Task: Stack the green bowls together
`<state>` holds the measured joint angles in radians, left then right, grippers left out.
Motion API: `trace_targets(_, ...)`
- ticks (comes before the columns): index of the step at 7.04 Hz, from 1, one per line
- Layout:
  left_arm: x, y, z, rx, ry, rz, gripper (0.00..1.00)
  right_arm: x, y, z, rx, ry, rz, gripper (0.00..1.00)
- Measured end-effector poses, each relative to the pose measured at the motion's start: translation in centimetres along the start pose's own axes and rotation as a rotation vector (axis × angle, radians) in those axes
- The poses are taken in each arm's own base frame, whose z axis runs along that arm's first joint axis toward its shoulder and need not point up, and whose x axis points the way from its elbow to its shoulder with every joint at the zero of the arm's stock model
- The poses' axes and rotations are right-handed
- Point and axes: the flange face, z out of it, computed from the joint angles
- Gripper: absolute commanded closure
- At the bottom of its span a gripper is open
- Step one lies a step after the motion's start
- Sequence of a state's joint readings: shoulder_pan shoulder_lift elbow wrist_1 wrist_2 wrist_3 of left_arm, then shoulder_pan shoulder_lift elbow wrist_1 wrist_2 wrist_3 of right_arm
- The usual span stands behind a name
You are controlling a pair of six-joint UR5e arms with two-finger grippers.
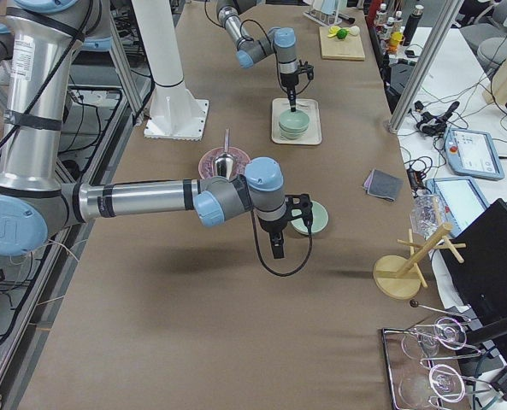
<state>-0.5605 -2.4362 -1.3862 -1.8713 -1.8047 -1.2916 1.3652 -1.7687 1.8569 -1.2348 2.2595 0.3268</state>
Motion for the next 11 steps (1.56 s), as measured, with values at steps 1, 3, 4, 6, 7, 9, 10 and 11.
trace_targets(1,0.04,0.16,0.10,0.000,-0.001,0.001,1.00,-0.01,0.00,-0.01,0.000,0.000,0.000,0.00)
trace_targets(3,0.18,0.54,0.23,-0.002,0.005,0.006,1.00,-0.02,-0.01,-0.03,0.001,0.000,-0.001,0.00)
trace_targets(4,0.18,0.67,0.38,-0.001,0.008,0.008,1.00,-0.02,-0.01,-0.03,0.000,0.000,-0.001,0.00)
trace_targets(6,0.04,0.61,0.64,0.008,0.004,0.008,1.00,-0.03,-0.01,-0.03,0.001,0.000,-0.001,0.00)
trace_targets(7,-0.01,0.58,0.72,0.009,0.002,0.008,1.00,-0.03,-0.01,-0.03,0.001,0.000,-0.001,0.00)
trace_targets(9,-0.05,0.57,0.77,0.010,0.002,0.008,0.03,-0.03,-0.01,-0.03,0.001,0.000,-0.001,0.00)
trace_targets(10,-0.09,0.58,0.73,0.011,0.003,0.012,0.02,-0.03,-0.01,-0.03,0.001,0.000,0.000,0.00)
trace_targets(11,-0.02,0.59,0.45,0.012,0.007,0.019,0.01,-0.03,-0.01,-0.03,0.001,0.000,0.000,0.00)
